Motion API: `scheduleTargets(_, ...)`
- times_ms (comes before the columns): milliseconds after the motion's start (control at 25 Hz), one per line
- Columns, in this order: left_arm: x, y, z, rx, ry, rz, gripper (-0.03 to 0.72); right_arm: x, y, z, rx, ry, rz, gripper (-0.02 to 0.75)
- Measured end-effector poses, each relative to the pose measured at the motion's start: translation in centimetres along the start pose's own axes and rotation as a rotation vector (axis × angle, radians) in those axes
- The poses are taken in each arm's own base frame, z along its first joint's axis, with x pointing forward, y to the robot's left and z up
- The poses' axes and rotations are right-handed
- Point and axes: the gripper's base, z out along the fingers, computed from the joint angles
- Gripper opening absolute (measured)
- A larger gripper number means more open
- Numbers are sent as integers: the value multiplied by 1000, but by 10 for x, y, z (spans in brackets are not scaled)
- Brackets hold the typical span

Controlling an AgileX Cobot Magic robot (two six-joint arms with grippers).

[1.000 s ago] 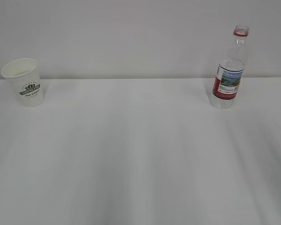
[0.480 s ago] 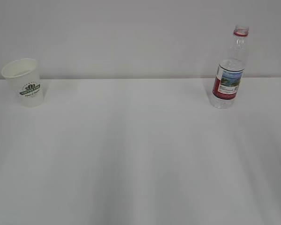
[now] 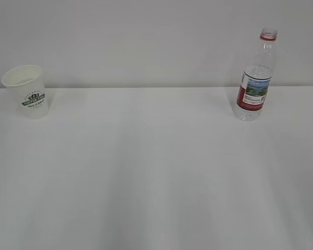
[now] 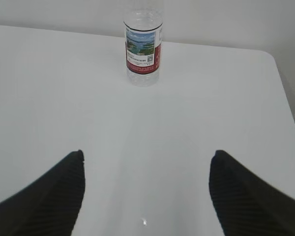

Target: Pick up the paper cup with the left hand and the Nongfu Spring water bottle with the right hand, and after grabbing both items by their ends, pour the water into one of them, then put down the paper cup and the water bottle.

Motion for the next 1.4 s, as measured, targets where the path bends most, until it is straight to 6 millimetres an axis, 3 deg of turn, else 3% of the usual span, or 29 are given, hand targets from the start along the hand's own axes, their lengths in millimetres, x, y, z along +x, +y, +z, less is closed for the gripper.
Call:
scheduleTargets(320, 8, -4, 0, 47, 76, 29, 516, 9, 1, -9, -13, 59, 16, 593)
scheduleTargets(520, 25, -5, 3, 59, 91, 27, 508, 12, 2, -13, -14, 72, 16, 593)
scheduleTargets(840, 37, -5, -22, 60, -59, 28, 452, 32, 5, -16, -33, 110, 39, 593)
scheduleTargets(1160, 45, -4, -40, 61, -166, 30, 445, 36, 7, -39, -43, -14, 37, 593)
scheduleTargets(1400, 53, -4, -46, 66, -136, 31, 444, 38, 7, -57, -49, -27, 32, 593)
